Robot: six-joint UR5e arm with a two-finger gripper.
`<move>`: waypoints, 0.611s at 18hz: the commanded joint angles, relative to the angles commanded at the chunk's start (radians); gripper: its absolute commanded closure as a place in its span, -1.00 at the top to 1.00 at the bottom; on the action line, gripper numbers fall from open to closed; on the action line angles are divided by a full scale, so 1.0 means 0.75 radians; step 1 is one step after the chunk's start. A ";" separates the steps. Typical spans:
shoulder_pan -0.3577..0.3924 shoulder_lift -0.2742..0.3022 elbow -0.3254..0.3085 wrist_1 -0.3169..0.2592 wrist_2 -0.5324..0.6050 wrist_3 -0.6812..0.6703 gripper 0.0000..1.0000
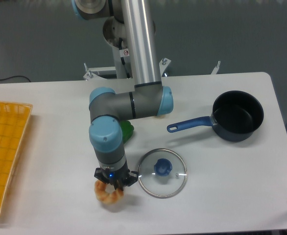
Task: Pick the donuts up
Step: 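Lift the held donut up and carry it over the glass lid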
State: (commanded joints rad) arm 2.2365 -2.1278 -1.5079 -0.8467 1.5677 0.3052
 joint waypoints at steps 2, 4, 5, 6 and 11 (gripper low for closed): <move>0.012 0.027 -0.002 -0.012 0.000 0.012 -0.49; 0.021 0.045 -0.002 -0.035 0.000 0.063 -0.49; 0.025 0.055 -0.002 -0.047 0.000 0.084 -0.49; 0.035 0.068 -0.002 -0.071 0.000 0.104 -0.49; 0.098 0.135 -0.002 -0.272 0.002 0.286 -0.49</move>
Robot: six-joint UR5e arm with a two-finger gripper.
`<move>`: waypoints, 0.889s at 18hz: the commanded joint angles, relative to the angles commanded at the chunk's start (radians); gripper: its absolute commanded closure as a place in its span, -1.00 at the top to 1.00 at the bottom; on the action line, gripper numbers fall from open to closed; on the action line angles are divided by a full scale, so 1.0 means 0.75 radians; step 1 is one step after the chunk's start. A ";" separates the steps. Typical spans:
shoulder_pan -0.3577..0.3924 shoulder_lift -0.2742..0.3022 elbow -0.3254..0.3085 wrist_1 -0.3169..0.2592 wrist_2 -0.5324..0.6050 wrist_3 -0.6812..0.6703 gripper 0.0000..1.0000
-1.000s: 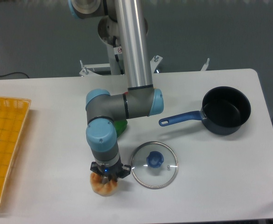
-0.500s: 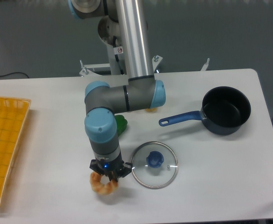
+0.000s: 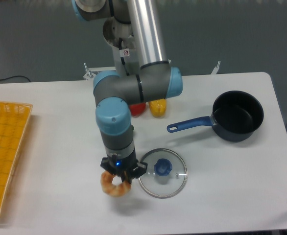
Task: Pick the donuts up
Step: 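Lift the held donut up and carry it over the glass lid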
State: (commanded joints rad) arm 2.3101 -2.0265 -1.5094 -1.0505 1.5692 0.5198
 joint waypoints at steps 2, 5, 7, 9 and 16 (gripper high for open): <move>0.035 0.025 0.000 -0.043 0.000 0.067 -0.49; 0.088 0.045 0.000 -0.096 0.000 0.192 -0.49; 0.123 0.055 0.000 -0.125 0.006 0.264 -0.49; 0.166 0.070 -0.002 -0.154 0.006 0.343 -0.49; 0.260 0.072 -0.018 -0.182 0.018 0.554 -0.49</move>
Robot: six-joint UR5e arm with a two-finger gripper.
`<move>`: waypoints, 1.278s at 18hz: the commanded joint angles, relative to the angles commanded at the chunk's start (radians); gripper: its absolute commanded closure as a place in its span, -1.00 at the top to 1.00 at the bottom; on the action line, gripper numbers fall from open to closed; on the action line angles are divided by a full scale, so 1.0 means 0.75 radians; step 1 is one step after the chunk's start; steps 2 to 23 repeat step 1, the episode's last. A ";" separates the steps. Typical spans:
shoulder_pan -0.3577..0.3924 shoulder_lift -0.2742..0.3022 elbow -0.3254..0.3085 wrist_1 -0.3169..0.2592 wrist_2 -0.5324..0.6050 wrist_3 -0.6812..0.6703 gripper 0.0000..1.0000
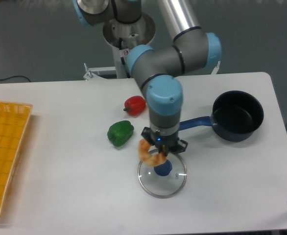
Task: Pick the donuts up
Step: 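Lift the held donut up and carry it over the glass lid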
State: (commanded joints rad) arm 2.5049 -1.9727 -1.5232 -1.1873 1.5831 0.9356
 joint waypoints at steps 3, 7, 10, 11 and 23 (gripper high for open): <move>0.012 0.000 -0.002 -0.004 0.000 0.012 -0.49; 0.012 0.000 -0.002 -0.004 0.000 0.012 -0.49; 0.012 0.000 -0.002 -0.004 0.000 0.012 -0.49; 0.012 0.000 -0.002 -0.004 0.000 0.012 -0.49; 0.012 0.000 -0.002 -0.004 0.000 0.012 -0.49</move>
